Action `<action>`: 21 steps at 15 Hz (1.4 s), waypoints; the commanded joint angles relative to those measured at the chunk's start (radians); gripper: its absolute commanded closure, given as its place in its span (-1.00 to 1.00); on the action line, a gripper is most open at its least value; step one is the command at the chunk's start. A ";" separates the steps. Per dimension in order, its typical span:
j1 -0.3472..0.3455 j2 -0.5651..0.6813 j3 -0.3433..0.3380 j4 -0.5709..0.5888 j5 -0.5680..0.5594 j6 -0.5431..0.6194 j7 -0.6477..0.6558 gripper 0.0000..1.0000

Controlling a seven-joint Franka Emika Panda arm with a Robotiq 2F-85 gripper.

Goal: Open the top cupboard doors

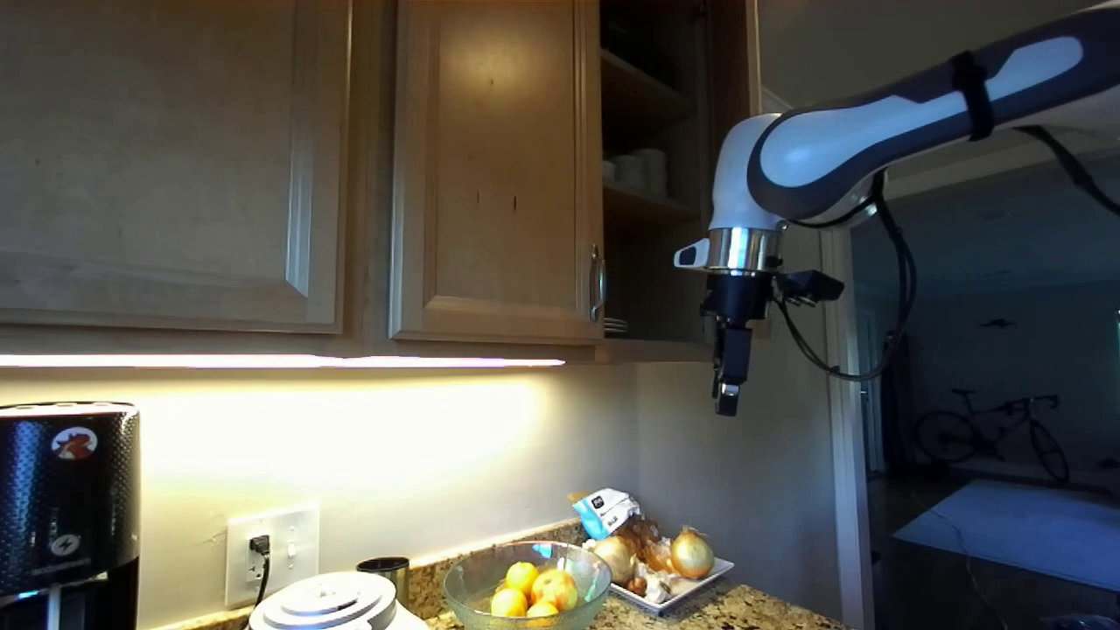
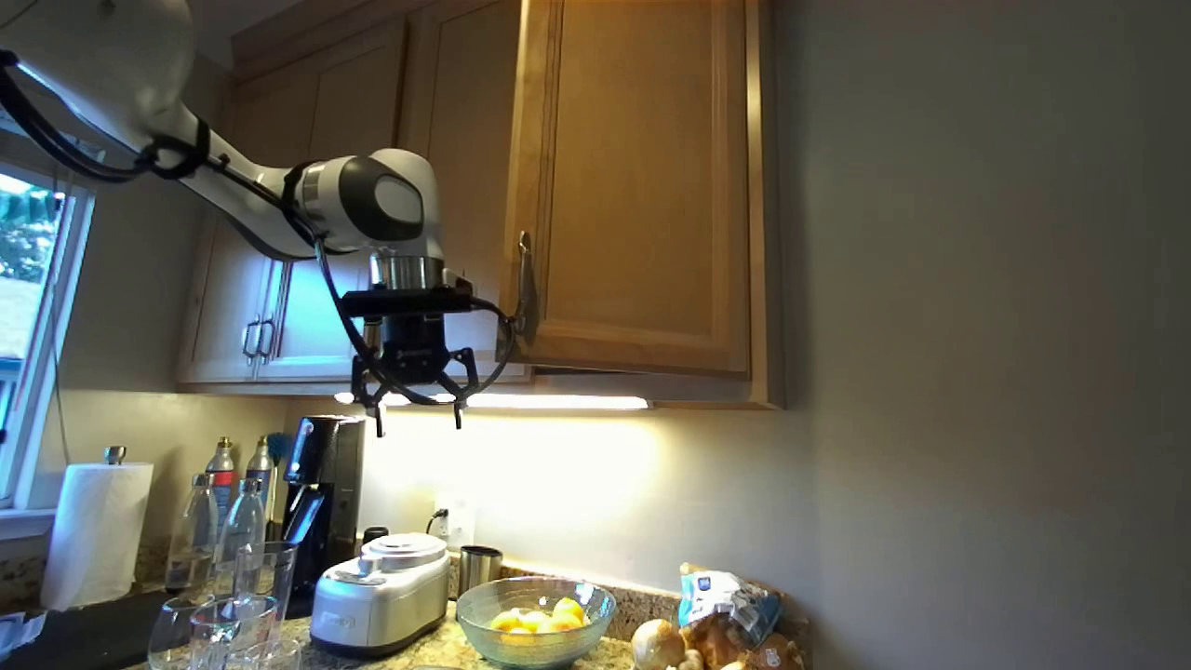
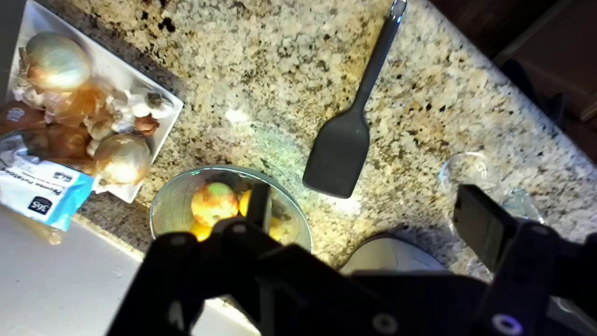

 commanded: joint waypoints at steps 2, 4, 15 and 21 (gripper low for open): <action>-0.039 0.044 0.017 0.005 0.002 0.077 0.198 -1.00; -0.063 0.051 0.012 -0.003 -0.002 0.114 0.276 -1.00; -0.214 0.072 0.004 -0.044 -0.050 0.347 0.652 -1.00; -0.344 0.016 -0.018 -0.110 -0.201 0.324 0.802 -1.00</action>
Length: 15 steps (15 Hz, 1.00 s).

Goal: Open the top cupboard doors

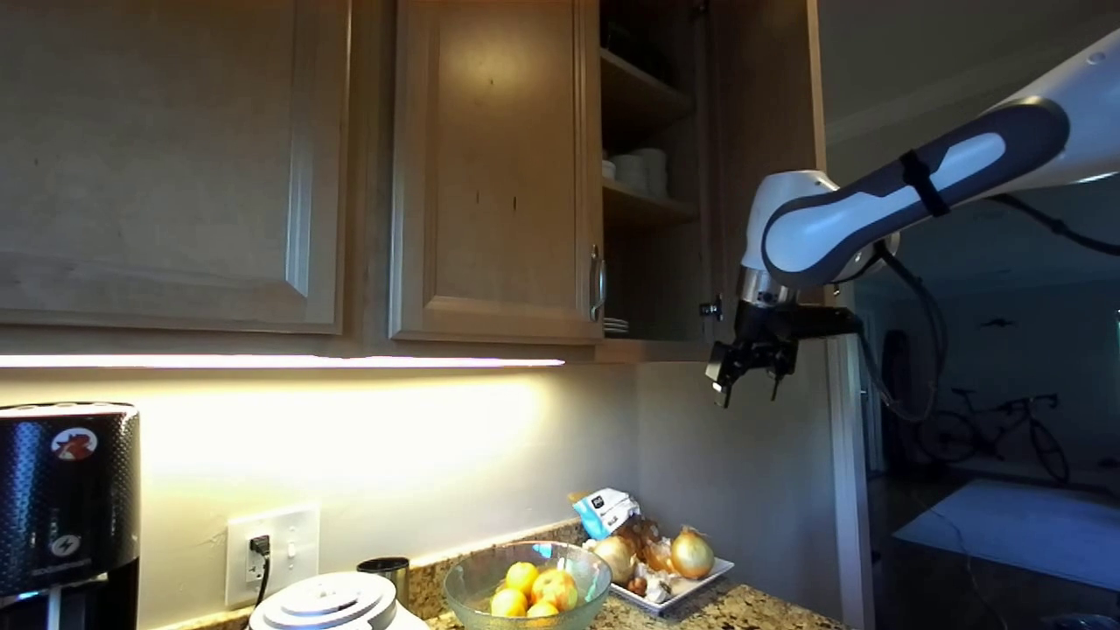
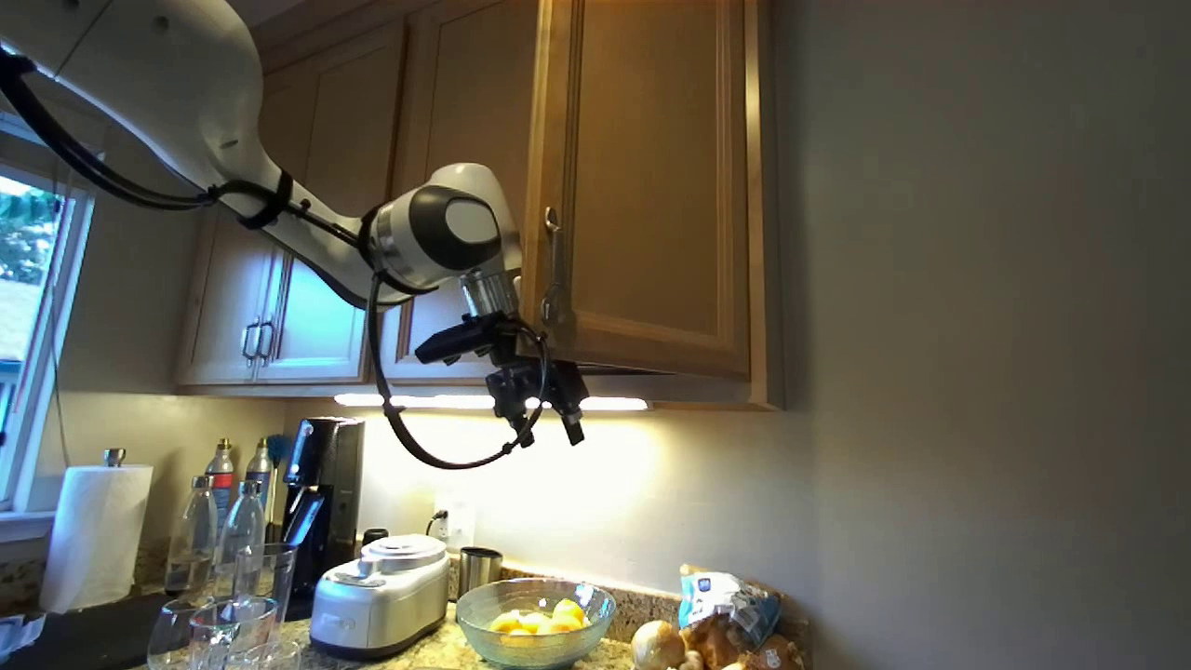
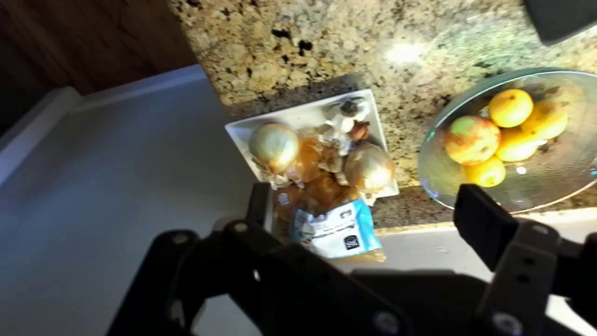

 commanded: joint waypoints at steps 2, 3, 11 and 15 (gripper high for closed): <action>-0.109 -0.074 -0.031 -0.090 -0.108 -0.002 0.074 -1.00; -0.128 -0.079 -0.037 -0.100 -0.127 -0.014 0.074 -1.00; -0.152 -0.087 -0.064 -0.167 -0.148 -0.045 0.022 -1.00; -0.071 -0.095 -0.089 -0.174 -0.026 -0.055 -0.133 -1.00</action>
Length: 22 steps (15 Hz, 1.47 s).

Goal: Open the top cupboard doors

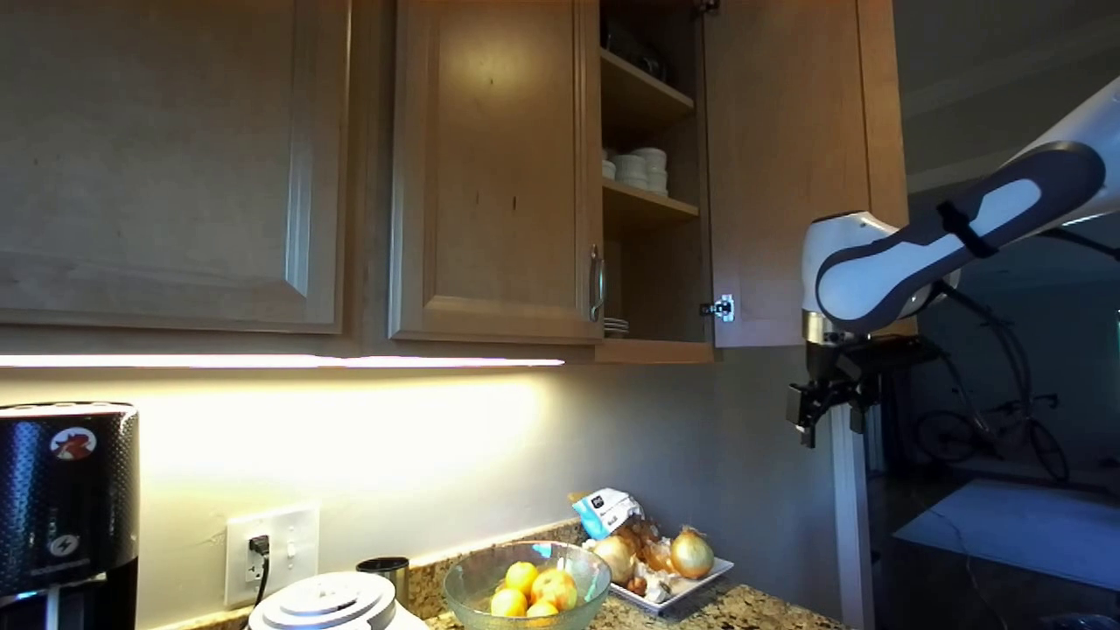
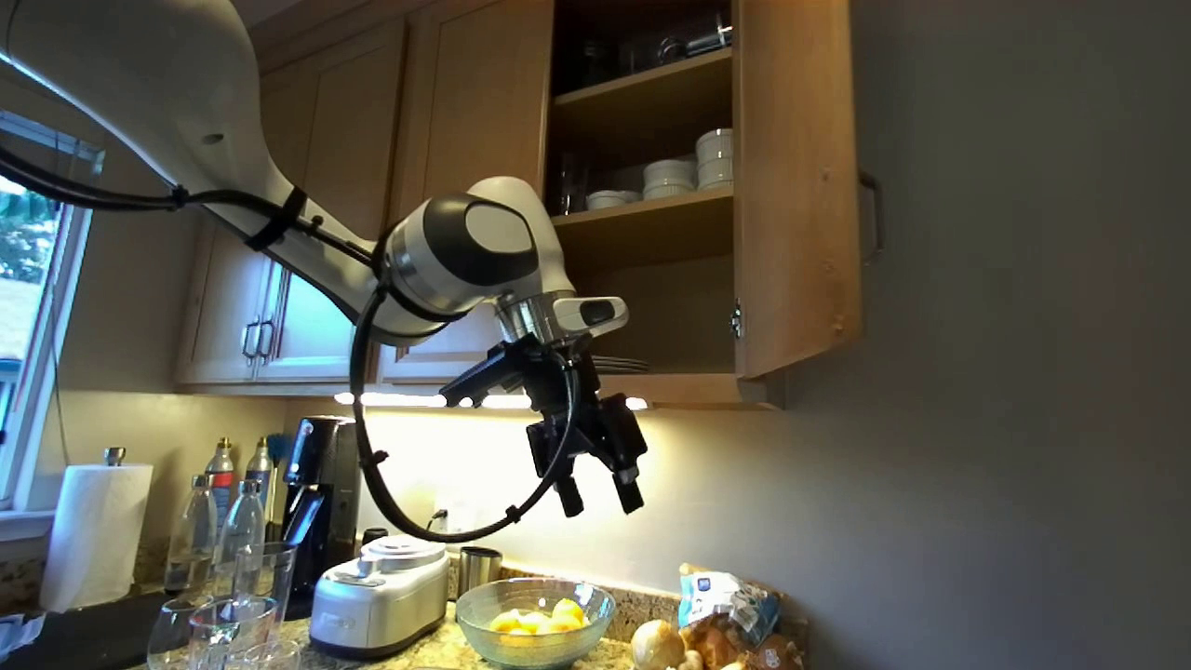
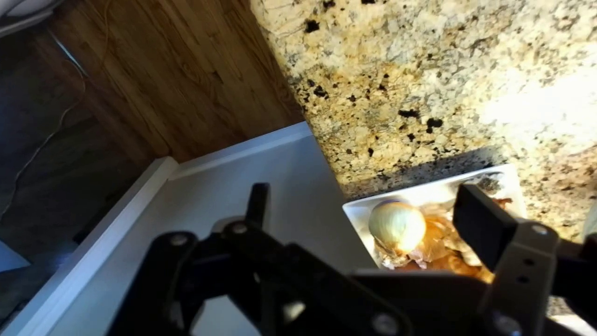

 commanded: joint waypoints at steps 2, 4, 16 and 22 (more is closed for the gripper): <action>0.114 -0.061 -0.041 -0.026 0.172 -0.047 -0.223 -1.00; 0.154 -0.062 -0.047 -0.013 0.241 -0.081 -0.311 -1.00; 0.234 -0.116 0.005 0.026 0.263 -0.008 -0.385 -1.00; 0.269 -0.195 0.014 0.032 0.263 0.126 -0.404 -1.00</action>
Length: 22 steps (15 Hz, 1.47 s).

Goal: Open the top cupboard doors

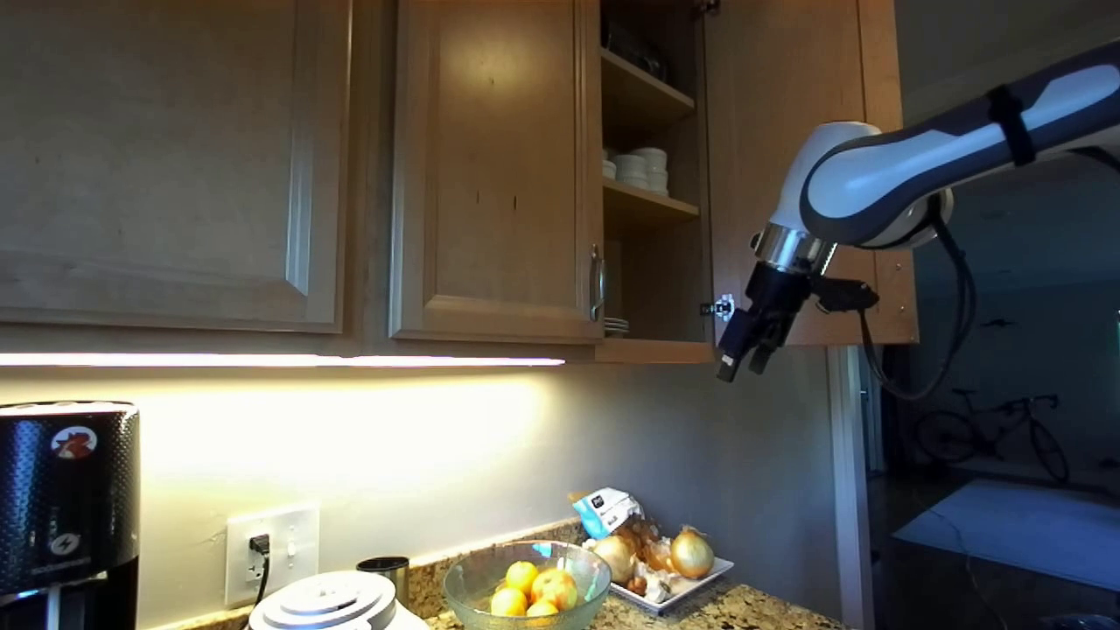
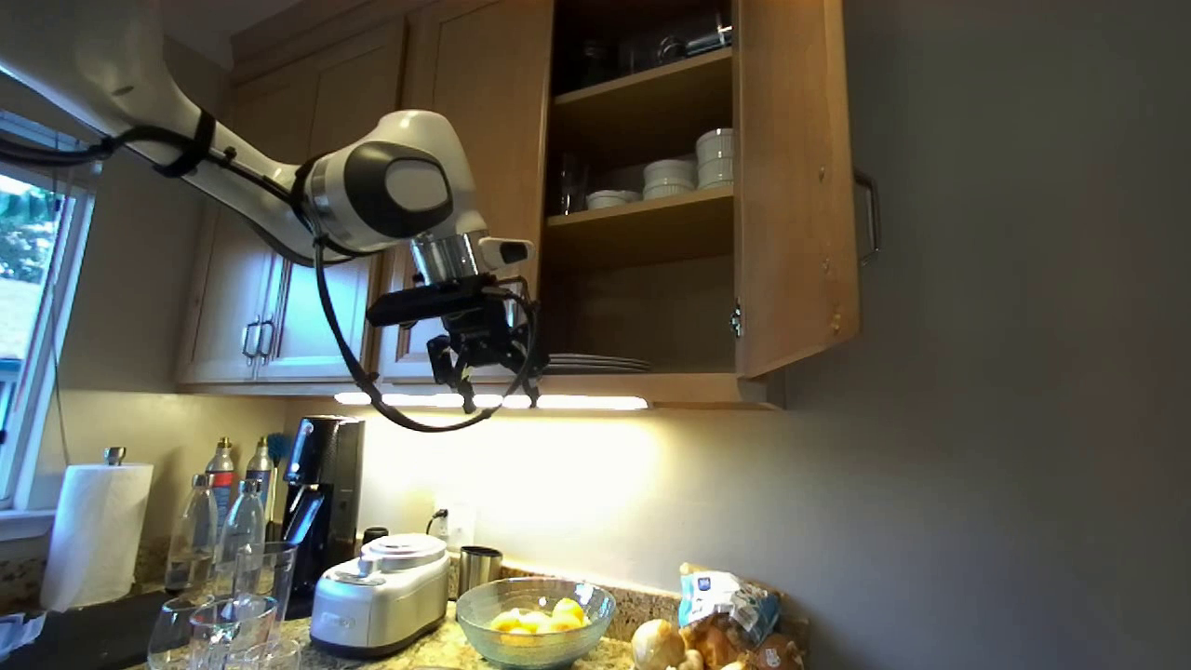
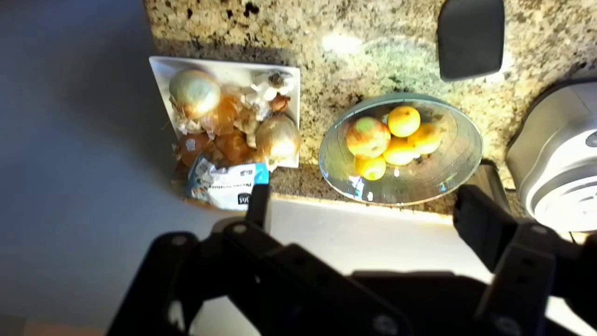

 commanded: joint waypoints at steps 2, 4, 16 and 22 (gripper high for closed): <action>0.037 -0.069 -0.017 -0.023 0.018 0.129 -0.034 -1.00; 0.050 -0.075 -0.021 -0.030 0.027 0.195 -0.031 -1.00; 0.026 -0.045 0.004 -0.005 0.010 0.221 0.021 -1.00; 0.031 0.178 0.040 0.209 0.006 0.334 0.057 -1.00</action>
